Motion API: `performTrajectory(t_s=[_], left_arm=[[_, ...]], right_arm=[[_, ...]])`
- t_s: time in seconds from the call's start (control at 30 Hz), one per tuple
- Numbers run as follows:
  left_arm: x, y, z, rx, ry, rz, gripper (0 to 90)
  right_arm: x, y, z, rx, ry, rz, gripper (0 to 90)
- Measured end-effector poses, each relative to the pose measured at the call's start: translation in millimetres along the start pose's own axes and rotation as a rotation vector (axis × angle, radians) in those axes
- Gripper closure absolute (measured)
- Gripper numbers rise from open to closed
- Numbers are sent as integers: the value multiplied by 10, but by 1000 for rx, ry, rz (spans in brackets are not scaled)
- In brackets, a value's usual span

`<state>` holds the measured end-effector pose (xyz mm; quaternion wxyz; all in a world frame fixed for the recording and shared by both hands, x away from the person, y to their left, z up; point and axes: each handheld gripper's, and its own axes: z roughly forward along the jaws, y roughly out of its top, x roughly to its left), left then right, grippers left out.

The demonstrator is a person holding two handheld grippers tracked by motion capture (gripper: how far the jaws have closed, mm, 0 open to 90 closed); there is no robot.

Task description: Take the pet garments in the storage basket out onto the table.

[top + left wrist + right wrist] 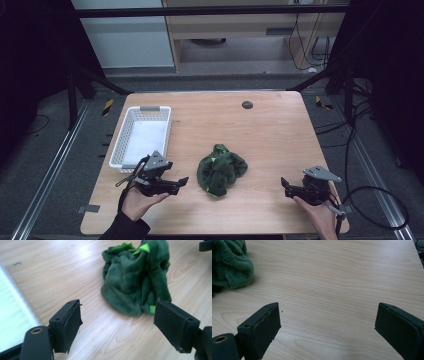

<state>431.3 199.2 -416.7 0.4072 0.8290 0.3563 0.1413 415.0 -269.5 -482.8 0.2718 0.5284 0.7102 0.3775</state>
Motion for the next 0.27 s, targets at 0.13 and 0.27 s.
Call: performTrajectory(t_s=[0.13, 0.27], left_arm=[[61, -123, -54, 0, 24, -26, 215], [84, -185, -109, -18, 42, -39, 214]], right_arm=[[8, -9, 2, 0, 3, -4, 61], [14, -17, -7, -2, 4, -6, 59]])
